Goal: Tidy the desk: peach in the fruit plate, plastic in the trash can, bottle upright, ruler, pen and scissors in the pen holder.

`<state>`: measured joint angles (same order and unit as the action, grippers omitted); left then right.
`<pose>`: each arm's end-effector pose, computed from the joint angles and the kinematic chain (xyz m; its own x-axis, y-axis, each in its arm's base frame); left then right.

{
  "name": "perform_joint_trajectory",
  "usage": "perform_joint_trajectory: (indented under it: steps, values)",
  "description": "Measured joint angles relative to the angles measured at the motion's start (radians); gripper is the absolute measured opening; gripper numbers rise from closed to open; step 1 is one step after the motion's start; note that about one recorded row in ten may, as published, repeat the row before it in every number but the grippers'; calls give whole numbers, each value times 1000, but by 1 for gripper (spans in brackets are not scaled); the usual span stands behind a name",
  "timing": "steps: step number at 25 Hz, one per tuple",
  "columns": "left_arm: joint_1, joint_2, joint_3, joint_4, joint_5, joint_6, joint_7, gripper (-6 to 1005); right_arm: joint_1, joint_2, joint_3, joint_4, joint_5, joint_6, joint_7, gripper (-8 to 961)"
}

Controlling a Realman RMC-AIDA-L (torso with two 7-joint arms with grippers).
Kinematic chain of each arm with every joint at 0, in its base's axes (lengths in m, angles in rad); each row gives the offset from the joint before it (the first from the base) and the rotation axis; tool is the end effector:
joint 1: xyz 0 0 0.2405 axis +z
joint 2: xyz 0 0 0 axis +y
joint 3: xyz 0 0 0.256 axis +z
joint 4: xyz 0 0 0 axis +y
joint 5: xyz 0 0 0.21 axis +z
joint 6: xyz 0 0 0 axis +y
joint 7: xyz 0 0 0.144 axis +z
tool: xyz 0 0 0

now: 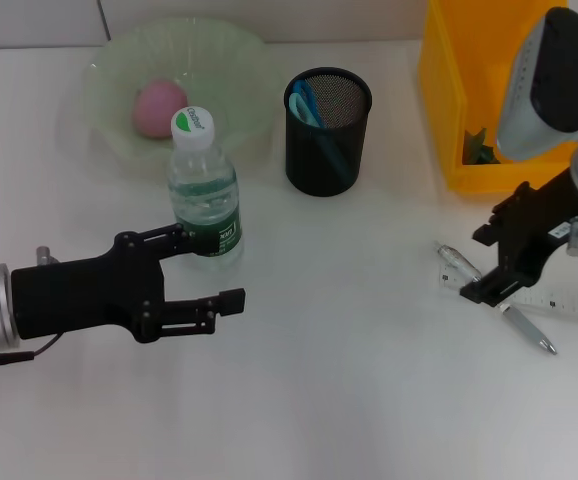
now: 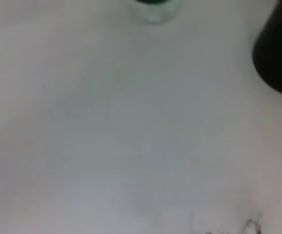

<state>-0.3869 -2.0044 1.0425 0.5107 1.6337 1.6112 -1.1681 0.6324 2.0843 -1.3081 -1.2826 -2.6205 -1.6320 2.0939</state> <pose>-0.2811 0.2784 -0.0143 0.7660 0.2801 0.5786 0.3795 -0.9236 -0.0552 0.1920 0.3522 0.0034 0.8615 -0.3255 0.3896 -0.2406 -0.9375 -0.2513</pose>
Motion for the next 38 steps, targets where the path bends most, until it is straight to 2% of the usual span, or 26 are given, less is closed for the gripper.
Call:
perform_joint_trajectory:
  steps: [12,38]
  values:
    - [-12,0,0,-6,0,-10,0,832,45,0,-71,154,73,125,-46,761]
    - [0,-6,6,-8,0,-10,0,832,29,0,-79,210,74,190,-74,761]
